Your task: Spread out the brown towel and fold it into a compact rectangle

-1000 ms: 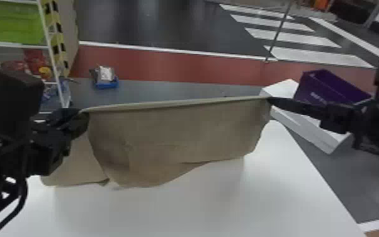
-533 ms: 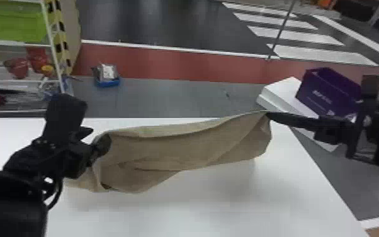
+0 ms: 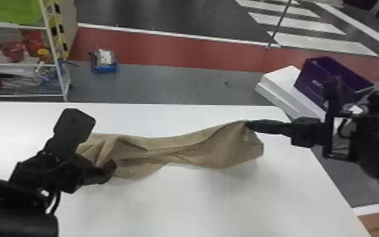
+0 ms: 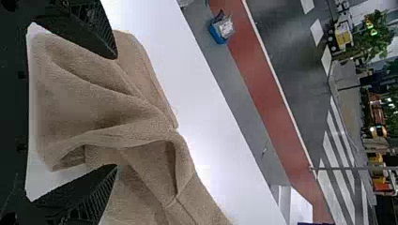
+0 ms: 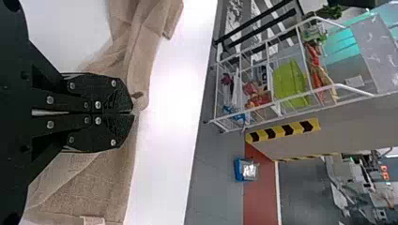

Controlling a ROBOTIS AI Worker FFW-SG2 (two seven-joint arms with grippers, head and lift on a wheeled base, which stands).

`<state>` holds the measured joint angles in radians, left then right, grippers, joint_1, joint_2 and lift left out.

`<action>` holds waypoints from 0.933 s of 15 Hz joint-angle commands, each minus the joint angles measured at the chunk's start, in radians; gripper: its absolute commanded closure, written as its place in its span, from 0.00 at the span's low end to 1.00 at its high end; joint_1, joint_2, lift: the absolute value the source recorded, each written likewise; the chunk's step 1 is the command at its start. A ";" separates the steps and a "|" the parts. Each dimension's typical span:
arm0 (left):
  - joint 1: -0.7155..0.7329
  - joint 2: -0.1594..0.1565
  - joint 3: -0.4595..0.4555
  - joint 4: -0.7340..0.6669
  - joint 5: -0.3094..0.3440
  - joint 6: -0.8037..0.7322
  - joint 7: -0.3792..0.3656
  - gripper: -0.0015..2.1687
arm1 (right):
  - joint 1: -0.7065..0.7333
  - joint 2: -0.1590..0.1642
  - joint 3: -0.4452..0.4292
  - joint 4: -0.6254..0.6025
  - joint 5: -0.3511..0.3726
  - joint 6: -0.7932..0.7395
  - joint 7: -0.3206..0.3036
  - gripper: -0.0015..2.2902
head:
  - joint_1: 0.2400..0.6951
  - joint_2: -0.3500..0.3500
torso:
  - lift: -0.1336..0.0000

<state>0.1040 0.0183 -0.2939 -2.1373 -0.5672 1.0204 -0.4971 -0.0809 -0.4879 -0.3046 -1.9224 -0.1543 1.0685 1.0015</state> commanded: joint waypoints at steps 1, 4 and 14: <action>0.082 0.000 0.024 -0.087 -0.002 0.001 0.011 0.01 | 0.038 -0.005 0.008 0.000 0.098 -0.192 0.043 0.54 | 1.00 0.15 | 0.07; 0.161 -0.003 0.044 -0.119 0.047 -0.002 0.112 0.04 | 0.159 0.000 -0.018 0.005 0.294 -0.765 0.170 0.54 | 1.00 0.17 | 0.07; 0.209 -0.003 0.015 -0.147 0.144 -0.055 0.273 0.04 | 0.227 -0.046 -0.005 0.238 0.503 -1.140 0.135 0.54 | 1.00 0.12 | 0.07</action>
<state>0.3038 0.0155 -0.2737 -2.2801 -0.4338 0.9884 -0.2296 0.1525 -0.5288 -0.3157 -1.7194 0.3472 -0.0606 1.1389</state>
